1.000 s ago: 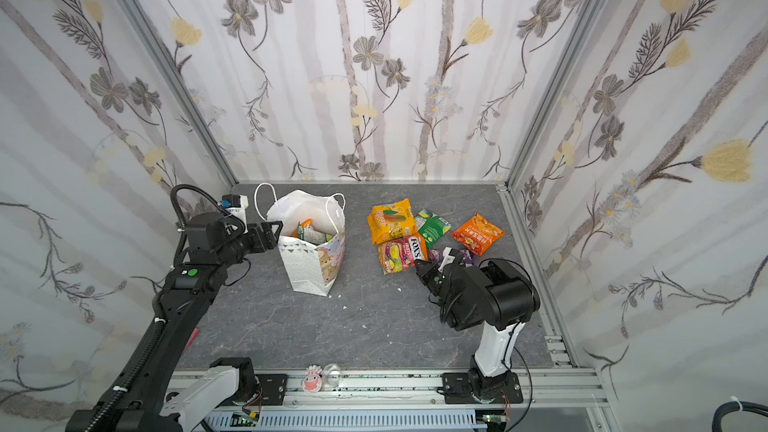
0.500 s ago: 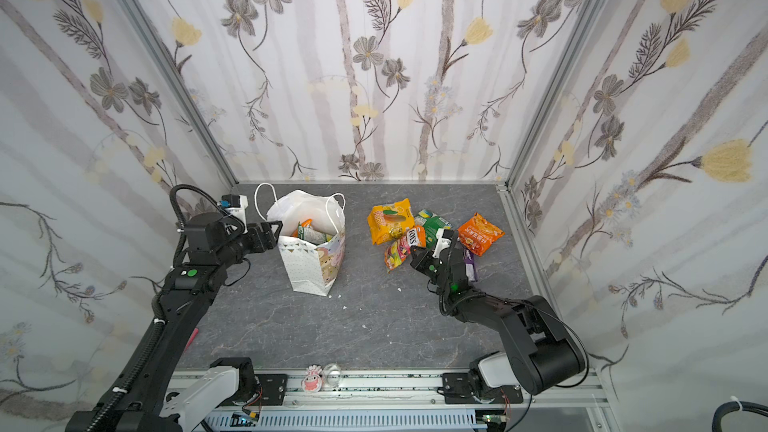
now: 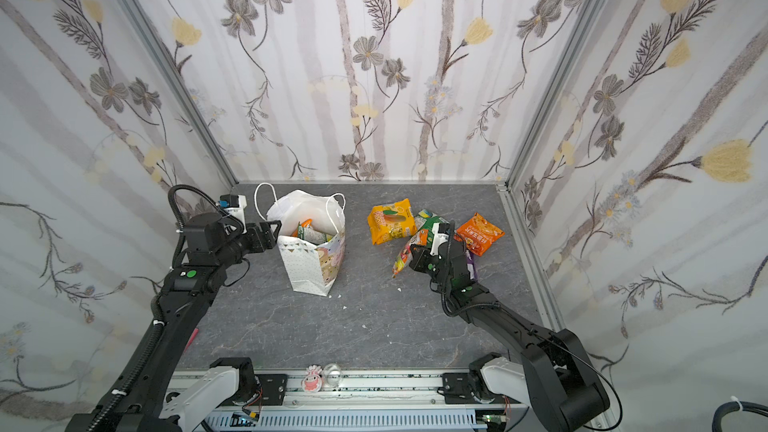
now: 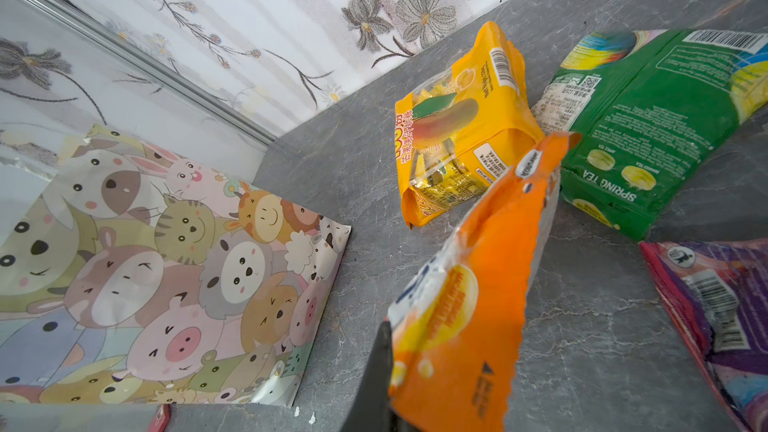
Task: Place the snacks into the paper bag
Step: 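Carry the orange FOX'S bag with the right gripper over the paper bag opening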
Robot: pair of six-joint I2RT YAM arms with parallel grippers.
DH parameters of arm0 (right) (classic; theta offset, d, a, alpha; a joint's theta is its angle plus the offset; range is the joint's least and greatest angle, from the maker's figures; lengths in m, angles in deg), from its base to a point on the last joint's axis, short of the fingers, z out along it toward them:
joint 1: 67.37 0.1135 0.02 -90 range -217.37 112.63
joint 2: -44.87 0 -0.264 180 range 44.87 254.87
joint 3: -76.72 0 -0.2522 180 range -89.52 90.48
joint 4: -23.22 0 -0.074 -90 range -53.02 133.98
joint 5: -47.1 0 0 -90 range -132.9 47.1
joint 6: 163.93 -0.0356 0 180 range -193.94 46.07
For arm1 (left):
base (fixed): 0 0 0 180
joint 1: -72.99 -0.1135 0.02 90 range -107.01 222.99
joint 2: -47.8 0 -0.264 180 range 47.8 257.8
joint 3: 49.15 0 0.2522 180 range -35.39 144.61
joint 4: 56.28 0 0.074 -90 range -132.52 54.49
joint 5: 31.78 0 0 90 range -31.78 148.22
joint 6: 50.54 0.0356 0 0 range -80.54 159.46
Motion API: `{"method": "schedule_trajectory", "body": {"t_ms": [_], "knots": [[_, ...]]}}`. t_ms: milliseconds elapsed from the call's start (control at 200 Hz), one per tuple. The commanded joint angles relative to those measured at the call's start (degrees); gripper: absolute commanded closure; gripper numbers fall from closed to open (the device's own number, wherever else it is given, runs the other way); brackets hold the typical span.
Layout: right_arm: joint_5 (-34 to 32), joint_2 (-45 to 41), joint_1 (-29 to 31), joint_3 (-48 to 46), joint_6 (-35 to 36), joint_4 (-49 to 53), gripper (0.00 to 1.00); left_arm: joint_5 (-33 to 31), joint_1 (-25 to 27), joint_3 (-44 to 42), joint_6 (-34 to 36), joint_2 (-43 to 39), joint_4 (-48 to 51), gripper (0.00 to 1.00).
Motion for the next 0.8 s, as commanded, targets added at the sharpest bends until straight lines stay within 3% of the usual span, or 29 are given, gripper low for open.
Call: {"method": "schedule_trajectory", "body": {"t_ms": [0, 410, 799], "knots": [[-1.0, -2.4, 0.6, 0.8, 1.2, 0.6, 1.00, 0.0, 0.0, -0.1, 0.3, -0.4, -1.4, 0.17], [-1.6, -10.3, 4.6, 7.8, 7.1, 9.3, 1.00, 0.2, 0.0, -0.2, 0.2, -0.9, -1.5, 0.17], [-2.5, -11.9, 8.9, 18.0, 10.4, 13.8, 1.00, 0.3, 0.0, -0.2, 0.1, -1.1, -1.5, 0.17]]}}
